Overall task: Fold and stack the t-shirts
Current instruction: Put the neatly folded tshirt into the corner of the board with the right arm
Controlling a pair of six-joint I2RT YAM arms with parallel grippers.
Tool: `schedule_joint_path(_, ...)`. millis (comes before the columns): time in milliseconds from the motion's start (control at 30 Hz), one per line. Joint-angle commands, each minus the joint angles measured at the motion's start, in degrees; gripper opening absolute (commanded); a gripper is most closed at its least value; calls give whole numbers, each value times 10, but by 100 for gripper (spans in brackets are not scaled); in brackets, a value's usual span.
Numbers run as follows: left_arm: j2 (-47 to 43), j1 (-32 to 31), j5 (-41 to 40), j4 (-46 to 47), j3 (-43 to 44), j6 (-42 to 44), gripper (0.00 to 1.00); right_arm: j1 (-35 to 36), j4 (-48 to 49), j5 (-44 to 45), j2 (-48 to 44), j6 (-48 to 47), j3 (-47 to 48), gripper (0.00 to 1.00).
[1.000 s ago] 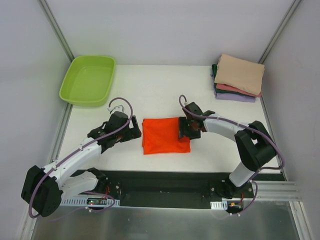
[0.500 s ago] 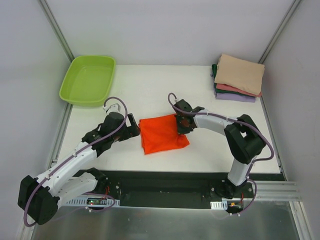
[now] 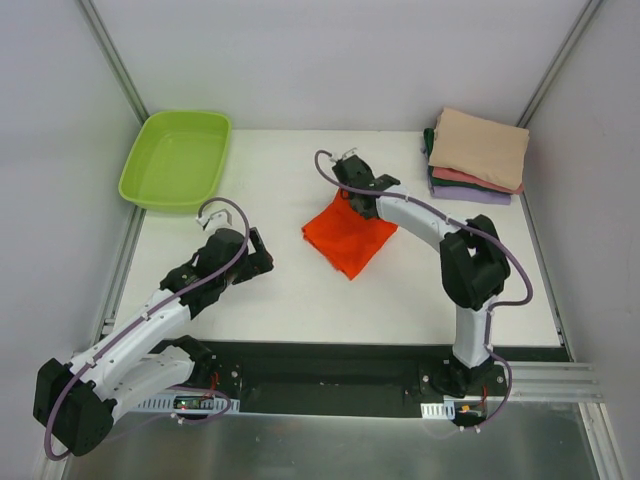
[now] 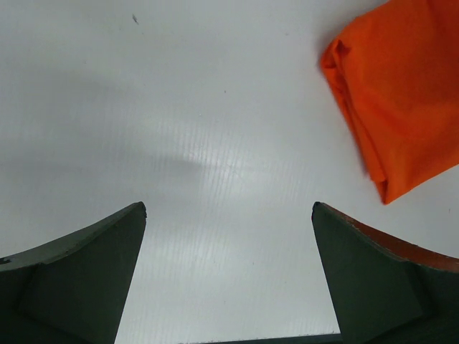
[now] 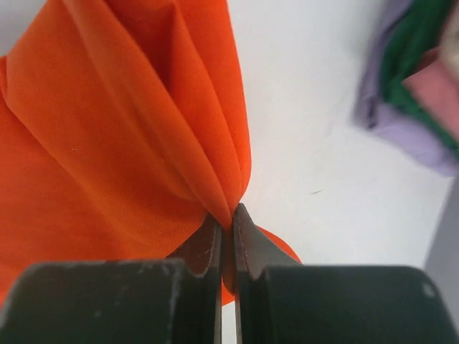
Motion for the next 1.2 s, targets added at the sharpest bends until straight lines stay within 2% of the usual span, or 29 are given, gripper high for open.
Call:
schedule_joint_path(0, -8, 1, -40, -22, -5, -16, 99, -32, 5, 124, 22, -124, 95, 0)
schedule_joint_path(233, -13, 8, -79, -66, 2, -30, 99, -100, 84, 189, 74, -231, 180, 0)
schedule_joint_path(433, -13, 11, -114, -96, 23, -31, 99, -143, 96, 252, 168, -274, 350, 0)
schedule_joint_path(533, -12, 12, -134, -110, 40, -19, 99, -156, 98, 260, 202, -290, 406, 0)
schedule_joint_path(700, -21, 13, -187, -134, 61, -1, 99, -173, 136, 289, 218, -287, 448, 0)
schedule_joint_path(967, -44, 14, -219, -141, 67, 4, 99, -177, 138, 291, 199, -179, 518, 1)
schedule_joint_path(1167, -53, 14, -231, -144, 56, 4, 99, -195, 163, 297, 201, -191, 587, 1)
